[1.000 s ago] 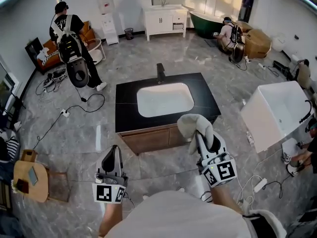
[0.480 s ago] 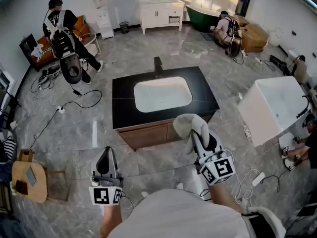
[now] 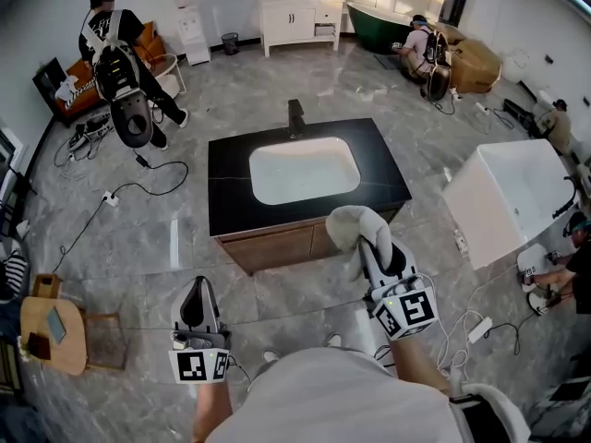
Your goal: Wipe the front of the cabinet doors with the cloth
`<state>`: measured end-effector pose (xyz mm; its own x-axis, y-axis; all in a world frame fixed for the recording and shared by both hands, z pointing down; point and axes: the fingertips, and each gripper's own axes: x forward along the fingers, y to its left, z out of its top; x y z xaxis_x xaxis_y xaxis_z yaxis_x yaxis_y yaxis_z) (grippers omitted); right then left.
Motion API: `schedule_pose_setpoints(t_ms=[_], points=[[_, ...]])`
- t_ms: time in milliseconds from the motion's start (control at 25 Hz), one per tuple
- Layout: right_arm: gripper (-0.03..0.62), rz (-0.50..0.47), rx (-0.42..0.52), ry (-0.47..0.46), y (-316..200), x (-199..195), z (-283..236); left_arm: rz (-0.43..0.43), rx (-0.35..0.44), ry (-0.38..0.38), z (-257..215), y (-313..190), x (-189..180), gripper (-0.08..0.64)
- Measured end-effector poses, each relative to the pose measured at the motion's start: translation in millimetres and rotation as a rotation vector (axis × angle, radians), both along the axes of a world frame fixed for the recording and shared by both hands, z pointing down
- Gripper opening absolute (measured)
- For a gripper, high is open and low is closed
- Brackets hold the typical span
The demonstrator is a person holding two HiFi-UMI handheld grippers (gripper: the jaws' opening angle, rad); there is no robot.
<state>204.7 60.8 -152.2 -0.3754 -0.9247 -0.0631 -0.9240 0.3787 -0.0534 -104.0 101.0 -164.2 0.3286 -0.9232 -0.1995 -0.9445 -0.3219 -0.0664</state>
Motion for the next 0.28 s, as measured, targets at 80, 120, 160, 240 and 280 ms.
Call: schedule_pose_setpoints(t_ms=[80, 120, 160, 240, 280], points=[[0.106, 0.003, 0.004, -0.002, -3.7, -0.9, -0.6, 0.004, 0.006, -0.003, -1.5, -3.3, -0.2, 0.017], [0.106, 0.004, 0.006, -0.003, -5.6, -1.4, -0.4, 0.006, 0.008, -0.006, -1.7, -5.0, 0.0, 0.017], [0.104, 0.004, 0.008, -0.005, -7.1, -1.8, 0.2, 0.007, 0.009, -0.007, -1.4, -6.5, 0.1, 0.017], [0.106, 0.004, 0.009, -0.008, -8.8, -2.5, 1.5, 0.007, 0.009, -0.009, -0.8, -8.5, -0.3, 0.017], [0.106, 0.003, 0.009, -0.008, -9.5, -2.8, 2.2, 0.006, 0.009, -0.009, -0.5, -9.3, -0.6, 0.017]])
